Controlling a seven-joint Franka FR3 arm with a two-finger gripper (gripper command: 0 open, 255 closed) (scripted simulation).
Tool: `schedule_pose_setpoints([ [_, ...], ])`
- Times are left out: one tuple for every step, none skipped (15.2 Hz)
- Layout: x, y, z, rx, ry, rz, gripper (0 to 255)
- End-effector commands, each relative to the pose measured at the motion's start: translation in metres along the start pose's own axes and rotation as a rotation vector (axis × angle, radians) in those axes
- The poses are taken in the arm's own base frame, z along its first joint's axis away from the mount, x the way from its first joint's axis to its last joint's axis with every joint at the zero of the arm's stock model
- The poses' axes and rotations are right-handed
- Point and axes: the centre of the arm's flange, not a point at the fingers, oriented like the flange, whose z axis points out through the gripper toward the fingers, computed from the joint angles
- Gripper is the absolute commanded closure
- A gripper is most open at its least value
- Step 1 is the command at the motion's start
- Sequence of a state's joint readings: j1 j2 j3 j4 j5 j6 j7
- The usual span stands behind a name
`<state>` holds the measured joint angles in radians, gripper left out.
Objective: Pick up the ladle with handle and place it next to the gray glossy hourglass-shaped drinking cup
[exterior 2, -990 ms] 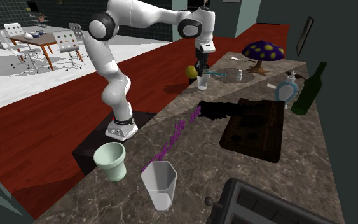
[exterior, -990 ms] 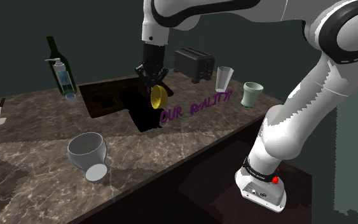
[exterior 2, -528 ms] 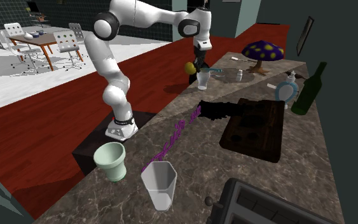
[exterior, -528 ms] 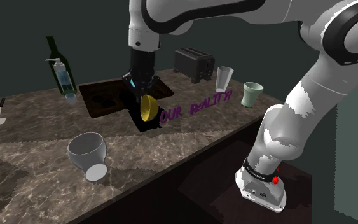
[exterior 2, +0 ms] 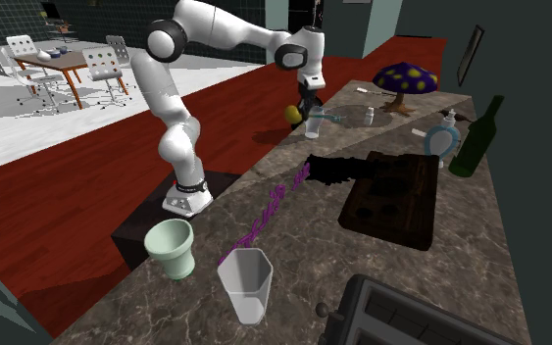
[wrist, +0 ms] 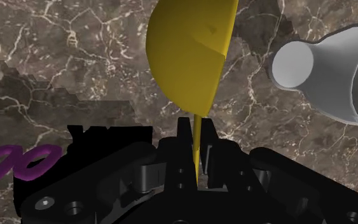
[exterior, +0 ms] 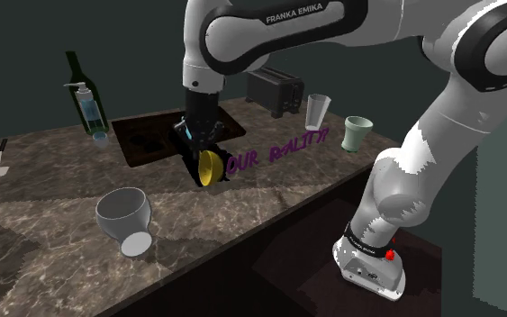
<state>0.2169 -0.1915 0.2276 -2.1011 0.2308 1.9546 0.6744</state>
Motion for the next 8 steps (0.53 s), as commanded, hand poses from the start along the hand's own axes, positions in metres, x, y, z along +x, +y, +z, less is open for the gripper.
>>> schedule_pose_setpoints([
  [0.000, 0.002, 0.010, 0.000, 0.001, 0.000, 255],
  [0.001, 0.003, 0.015, 0.000, 0.001, 0.000, 255],
  [0.001, 0.004, 0.020, 0.000, 0.001, 0.000, 255],
  [0.002, 0.005, 0.025, 0.000, 0.001, 0.000, 255],
  [0.002, 0.005, 0.031, 0.000, 0.001, 0.000, 255],
  [0.002, 0.006, 0.036, 0.000, 0.001, 0.000, 255],
  [0.003, 0.007, 0.041, 0.000, 0.001, 0.000, 255],
  [0.003, 0.008, 0.046, 0.000, 0.001, 0.000, 255],
])
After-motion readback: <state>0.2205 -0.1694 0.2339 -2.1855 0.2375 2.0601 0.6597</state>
